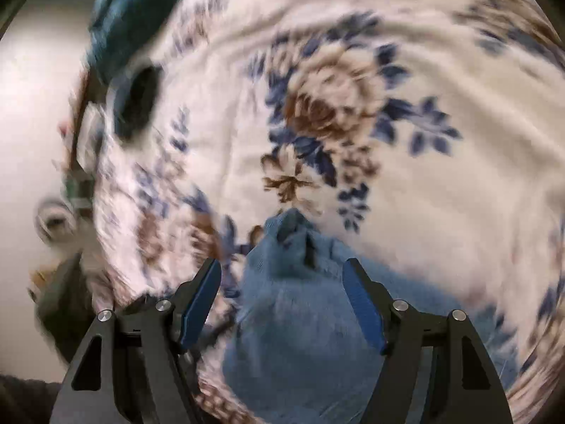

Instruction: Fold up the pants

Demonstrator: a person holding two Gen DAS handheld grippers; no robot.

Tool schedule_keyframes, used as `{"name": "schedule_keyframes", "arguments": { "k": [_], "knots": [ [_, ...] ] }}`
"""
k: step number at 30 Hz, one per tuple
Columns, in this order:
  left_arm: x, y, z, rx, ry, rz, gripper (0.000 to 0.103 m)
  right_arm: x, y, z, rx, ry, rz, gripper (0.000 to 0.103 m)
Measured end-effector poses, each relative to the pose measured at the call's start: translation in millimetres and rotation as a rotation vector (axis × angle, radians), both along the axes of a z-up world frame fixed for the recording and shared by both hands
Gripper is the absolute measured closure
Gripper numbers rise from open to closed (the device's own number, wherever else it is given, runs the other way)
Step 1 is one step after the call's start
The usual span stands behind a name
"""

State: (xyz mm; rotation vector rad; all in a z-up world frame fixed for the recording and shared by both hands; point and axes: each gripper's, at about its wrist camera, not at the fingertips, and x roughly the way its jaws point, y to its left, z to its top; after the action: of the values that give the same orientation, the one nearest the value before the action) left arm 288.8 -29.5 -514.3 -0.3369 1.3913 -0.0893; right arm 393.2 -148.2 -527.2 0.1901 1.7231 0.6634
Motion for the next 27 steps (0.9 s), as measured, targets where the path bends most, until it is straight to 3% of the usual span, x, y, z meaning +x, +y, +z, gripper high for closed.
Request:
{"name": "schedule_keyframes", "arguments": {
  "k": [2,3,7,10,12,13,15,16,18,20,24,27],
  "knots": [
    [-4,-5,1,0.023,-0.022,-0.014,0.034,0,18,-20,-0.059,0.037,0.072,0.095],
    [-2,-8,0,0.038,-0.032,-0.022,0.034,1,19,-31,-0.078,0.073,0.038,0.095],
    [2,-6,-7,0.012,-0.039,-0.014,0.030,6,-31,-54,0.029,0.250,-0.343,0.097],
    [-2,-7,-8,0.025,-0.042,-0.037,0.030,-21,-74,-91,0.227,0.528,-0.682,0.097],
    [-5,-11,-8,0.030,-0.055,-0.059,0.030,-26,-83,-101,0.298,0.624,-0.743,0.097],
    [-8,-14,-6,0.053,-0.065,-0.078,0.030,-19,-81,-96,0.271,0.584,-0.682,0.095],
    [-11,-22,-3,0.111,-0.095,-0.117,0.030,6,-55,-65,0.122,0.372,-0.392,0.080],
    [-13,-25,-1,0.136,-0.110,-0.140,0.030,14,-38,-51,0.036,0.273,-0.253,0.055],
    [-13,-32,0,0.189,-0.140,-0.184,0.030,27,4,-28,-0.122,0.076,0.027,0.036],
    [-14,-34,2,0.211,-0.155,-0.207,0.030,32,35,-26,-0.198,0.018,0.192,0.036],
    [-16,-33,3,0.232,-0.158,-0.220,0.030,20,94,-52,-0.379,-0.035,0.555,0.038],
    [-14,-32,1,0.233,-0.156,-0.214,0.030,9,119,-59,-0.403,-0.060,0.687,0.057]
  ]
}}
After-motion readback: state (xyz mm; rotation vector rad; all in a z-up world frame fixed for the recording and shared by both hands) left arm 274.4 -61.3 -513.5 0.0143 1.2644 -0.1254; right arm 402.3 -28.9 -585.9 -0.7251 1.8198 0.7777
